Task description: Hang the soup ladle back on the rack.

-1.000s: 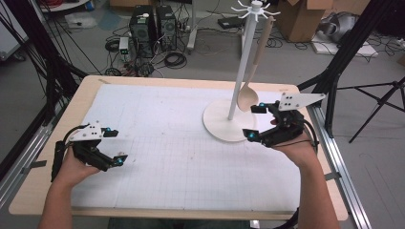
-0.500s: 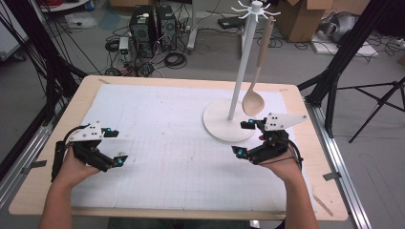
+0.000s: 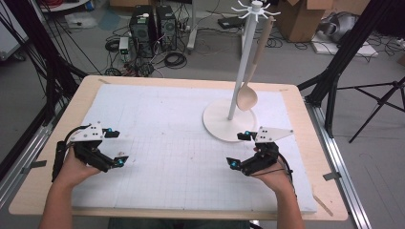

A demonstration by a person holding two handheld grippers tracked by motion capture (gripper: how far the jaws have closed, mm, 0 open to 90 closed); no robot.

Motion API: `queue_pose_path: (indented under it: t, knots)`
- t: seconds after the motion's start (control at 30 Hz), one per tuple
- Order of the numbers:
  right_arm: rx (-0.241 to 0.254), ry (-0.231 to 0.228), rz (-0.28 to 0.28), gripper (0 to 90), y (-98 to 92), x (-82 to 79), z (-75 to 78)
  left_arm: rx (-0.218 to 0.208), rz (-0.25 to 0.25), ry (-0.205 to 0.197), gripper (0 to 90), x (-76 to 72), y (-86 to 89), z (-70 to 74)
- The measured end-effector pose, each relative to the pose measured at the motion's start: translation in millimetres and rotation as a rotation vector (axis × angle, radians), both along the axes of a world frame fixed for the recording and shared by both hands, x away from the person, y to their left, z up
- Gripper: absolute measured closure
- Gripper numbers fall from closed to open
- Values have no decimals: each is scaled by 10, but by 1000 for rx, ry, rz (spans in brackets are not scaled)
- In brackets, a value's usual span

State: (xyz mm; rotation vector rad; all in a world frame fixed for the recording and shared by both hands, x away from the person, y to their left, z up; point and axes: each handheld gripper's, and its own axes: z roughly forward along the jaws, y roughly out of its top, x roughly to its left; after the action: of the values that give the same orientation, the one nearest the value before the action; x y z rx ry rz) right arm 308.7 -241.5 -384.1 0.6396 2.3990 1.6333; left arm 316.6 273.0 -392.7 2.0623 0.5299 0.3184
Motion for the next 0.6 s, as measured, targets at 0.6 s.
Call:
queue_pose_path:
  t: [0.6]
  knots:
    - [-36, 30, -60, 3, 2, 95, -222, -12, -21, 11, 16, 5, -43, -15]
